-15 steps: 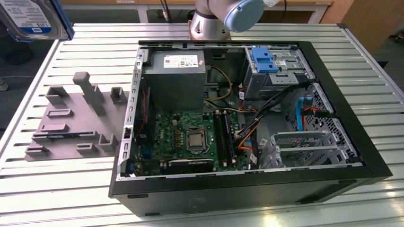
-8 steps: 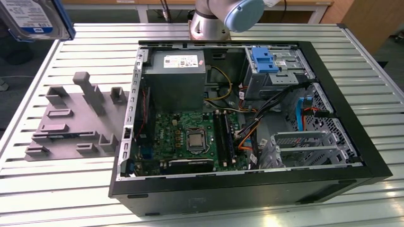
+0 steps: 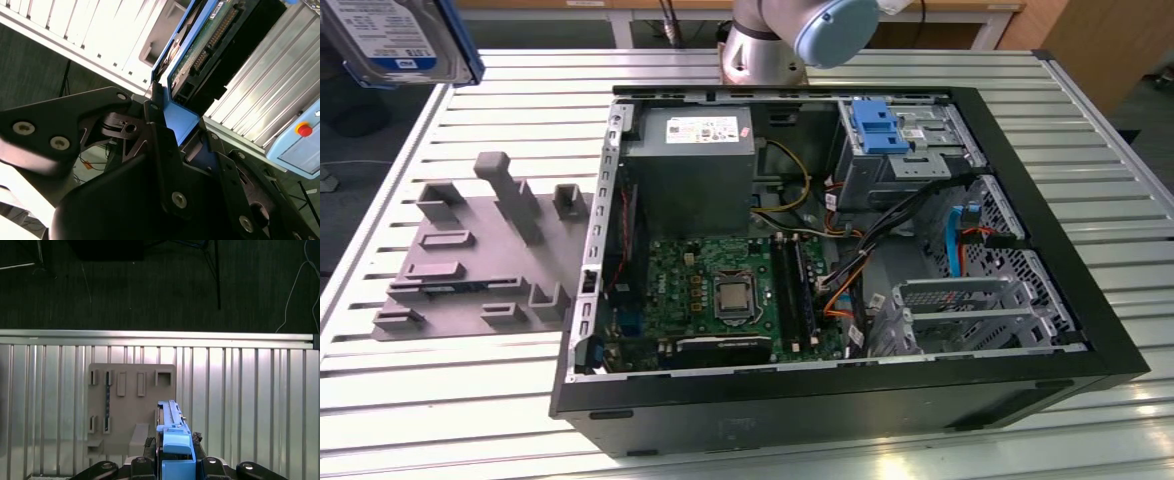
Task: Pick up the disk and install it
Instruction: 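Pick up the disk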
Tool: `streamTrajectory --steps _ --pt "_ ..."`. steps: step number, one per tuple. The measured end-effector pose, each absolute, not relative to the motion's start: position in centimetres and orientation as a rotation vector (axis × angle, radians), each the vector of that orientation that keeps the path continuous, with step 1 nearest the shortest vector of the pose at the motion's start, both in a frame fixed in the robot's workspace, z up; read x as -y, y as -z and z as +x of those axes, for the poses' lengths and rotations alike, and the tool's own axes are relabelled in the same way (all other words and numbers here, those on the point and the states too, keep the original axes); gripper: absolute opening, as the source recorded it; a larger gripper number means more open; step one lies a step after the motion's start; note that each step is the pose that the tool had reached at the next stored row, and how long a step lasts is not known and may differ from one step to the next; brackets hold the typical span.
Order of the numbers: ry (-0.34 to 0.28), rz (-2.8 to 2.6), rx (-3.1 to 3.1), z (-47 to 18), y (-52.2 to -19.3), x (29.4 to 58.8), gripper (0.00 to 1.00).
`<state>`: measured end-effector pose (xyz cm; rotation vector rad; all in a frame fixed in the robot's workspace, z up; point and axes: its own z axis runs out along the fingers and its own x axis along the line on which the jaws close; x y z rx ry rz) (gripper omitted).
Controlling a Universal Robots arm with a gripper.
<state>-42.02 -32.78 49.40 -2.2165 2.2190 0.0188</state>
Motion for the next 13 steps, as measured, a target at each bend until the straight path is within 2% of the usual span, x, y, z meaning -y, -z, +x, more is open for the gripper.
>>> streamTrajectory --steps 13 --pt "-0.019 -2.216 -2.219 -41.18 -49.4 32.78 0.36"
